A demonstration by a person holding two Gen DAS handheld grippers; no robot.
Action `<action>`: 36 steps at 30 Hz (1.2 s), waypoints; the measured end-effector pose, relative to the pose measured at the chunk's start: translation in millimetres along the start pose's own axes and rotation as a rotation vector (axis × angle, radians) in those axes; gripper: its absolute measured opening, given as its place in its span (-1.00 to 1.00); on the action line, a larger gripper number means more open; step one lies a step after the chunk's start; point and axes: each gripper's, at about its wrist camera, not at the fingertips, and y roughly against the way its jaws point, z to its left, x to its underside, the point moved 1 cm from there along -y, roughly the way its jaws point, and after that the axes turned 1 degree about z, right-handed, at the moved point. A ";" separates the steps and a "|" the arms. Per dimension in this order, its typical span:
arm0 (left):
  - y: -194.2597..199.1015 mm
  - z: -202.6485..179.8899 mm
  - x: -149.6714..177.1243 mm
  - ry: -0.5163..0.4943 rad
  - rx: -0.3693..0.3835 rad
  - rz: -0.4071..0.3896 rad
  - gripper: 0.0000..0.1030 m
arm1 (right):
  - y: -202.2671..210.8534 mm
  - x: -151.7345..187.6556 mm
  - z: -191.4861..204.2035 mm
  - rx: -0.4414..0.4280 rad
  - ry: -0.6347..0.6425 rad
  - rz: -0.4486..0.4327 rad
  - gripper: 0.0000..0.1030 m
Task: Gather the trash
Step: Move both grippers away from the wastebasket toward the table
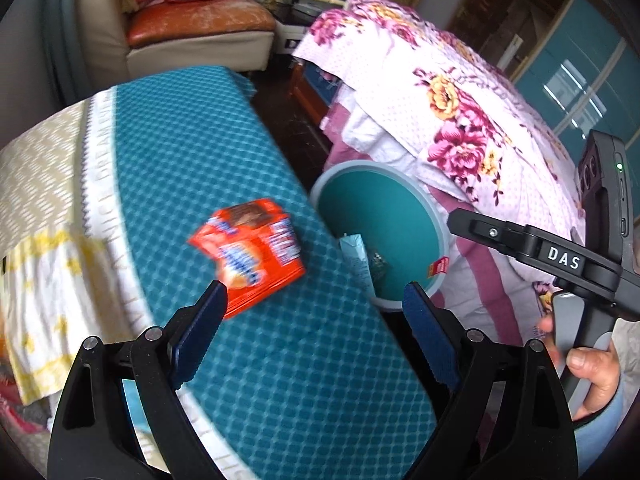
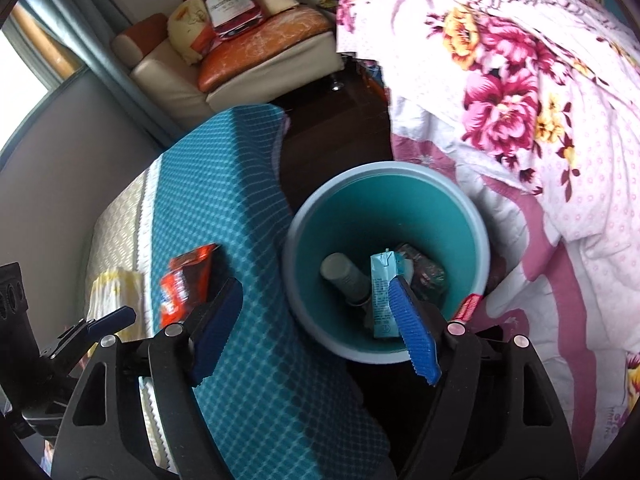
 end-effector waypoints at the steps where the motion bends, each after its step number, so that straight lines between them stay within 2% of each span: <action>1: 5.1 5.9 3.0 0.010 -0.005 -0.007 0.74 | 0.9 1.6 6.0 -0.002 0.009 0.002 0.41; 17: 79.5 109.1 53.9 0.139 -0.100 -0.095 0.74 | -9.5 28.9 115.8 -0.030 0.161 0.094 0.48; 23: 112.2 147.8 79.1 0.178 -0.176 -0.150 0.74 | -23.9 36.4 158.0 -0.044 0.226 0.139 0.48; 27: 131.4 181.4 99.1 0.243 -0.239 -0.200 0.74 | -36.1 42.7 185.5 -0.053 0.270 0.176 0.48; 29: 132.5 201.8 108.0 0.288 -0.254 -0.195 0.74 | -44.5 46.1 201.4 -0.058 0.298 0.199 0.48; 32: 127.8 225.5 117.3 0.347 -0.264 -0.167 0.74 | -54.2 50.1 219.3 -0.061 0.325 0.219 0.48; 36: 115.7 247.1 122.8 0.414 -0.200 -0.137 0.74 | -73.5 52.5 244.5 -0.071 0.366 0.251 0.48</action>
